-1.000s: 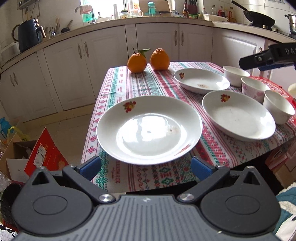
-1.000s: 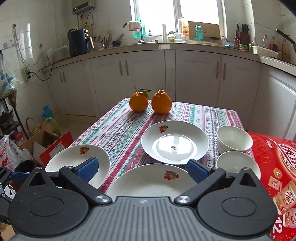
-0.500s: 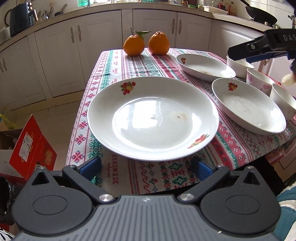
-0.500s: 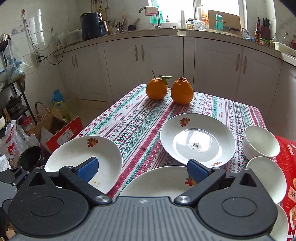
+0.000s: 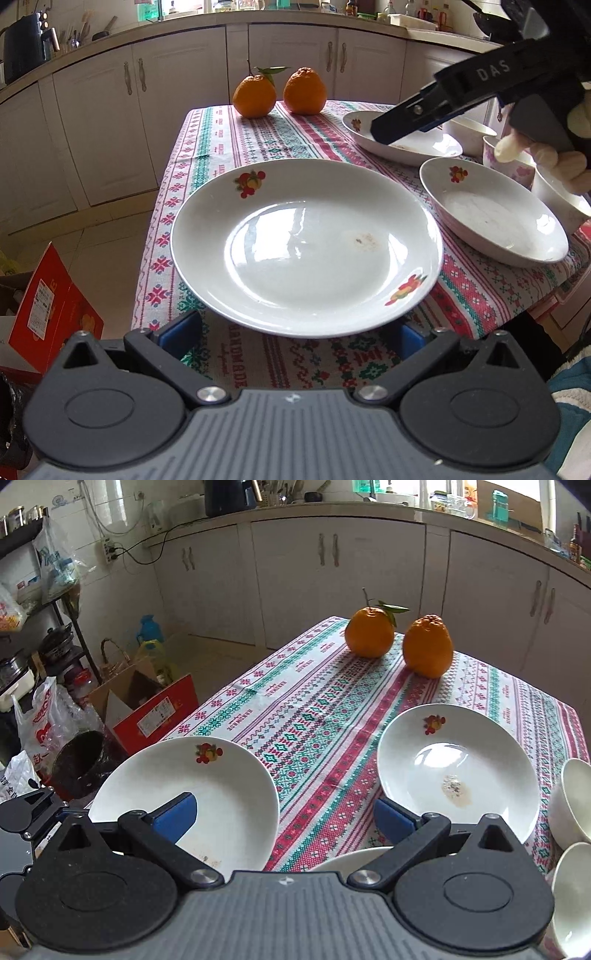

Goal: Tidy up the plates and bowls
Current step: 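Grasp the rim of a second white plate with the right tool and lift it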

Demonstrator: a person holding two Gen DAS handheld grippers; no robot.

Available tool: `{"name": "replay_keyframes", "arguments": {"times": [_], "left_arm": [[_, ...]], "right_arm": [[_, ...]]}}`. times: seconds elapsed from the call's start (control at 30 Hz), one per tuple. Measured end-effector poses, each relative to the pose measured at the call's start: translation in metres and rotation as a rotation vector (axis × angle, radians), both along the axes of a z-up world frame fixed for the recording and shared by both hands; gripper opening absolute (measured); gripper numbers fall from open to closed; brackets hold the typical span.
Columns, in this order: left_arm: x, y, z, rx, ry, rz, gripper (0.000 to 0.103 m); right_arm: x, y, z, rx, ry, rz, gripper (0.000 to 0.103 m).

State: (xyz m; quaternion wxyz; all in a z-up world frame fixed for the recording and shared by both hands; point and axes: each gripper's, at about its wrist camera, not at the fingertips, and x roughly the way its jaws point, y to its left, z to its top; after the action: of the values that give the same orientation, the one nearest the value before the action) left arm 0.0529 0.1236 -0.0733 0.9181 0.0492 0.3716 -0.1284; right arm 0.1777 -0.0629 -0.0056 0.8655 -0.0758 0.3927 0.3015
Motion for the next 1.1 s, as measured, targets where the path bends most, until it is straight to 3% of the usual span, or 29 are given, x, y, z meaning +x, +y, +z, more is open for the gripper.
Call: {"name": "replay_keyframes", "arguments": {"times": [0.4,0.53,0.77,1.1], "left_arm": [[-0.006,0.002,-0.003,-0.014,-0.045,-0.001,0.103],[-0.003,0.002,-0.001,-0.008,-0.024,-0.015,0.103],[0.002,0.006,0.001,0.0,-0.002,-0.044,0.102],[0.005,0.006,0.005,0.027,-0.005,-0.105,0.102]], "right_arm": [[0.037,0.037,-0.027,-0.009,0.154,0.175,0.103],[0.044,0.044,-0.033,-0.008,0.179,0.203,0.103],[0.051,0.052,-0.039,0.008,0.228,0.231,0.089],[0.058,0.053,-0.043,0.028,0.27,0.247,0.081]]}}
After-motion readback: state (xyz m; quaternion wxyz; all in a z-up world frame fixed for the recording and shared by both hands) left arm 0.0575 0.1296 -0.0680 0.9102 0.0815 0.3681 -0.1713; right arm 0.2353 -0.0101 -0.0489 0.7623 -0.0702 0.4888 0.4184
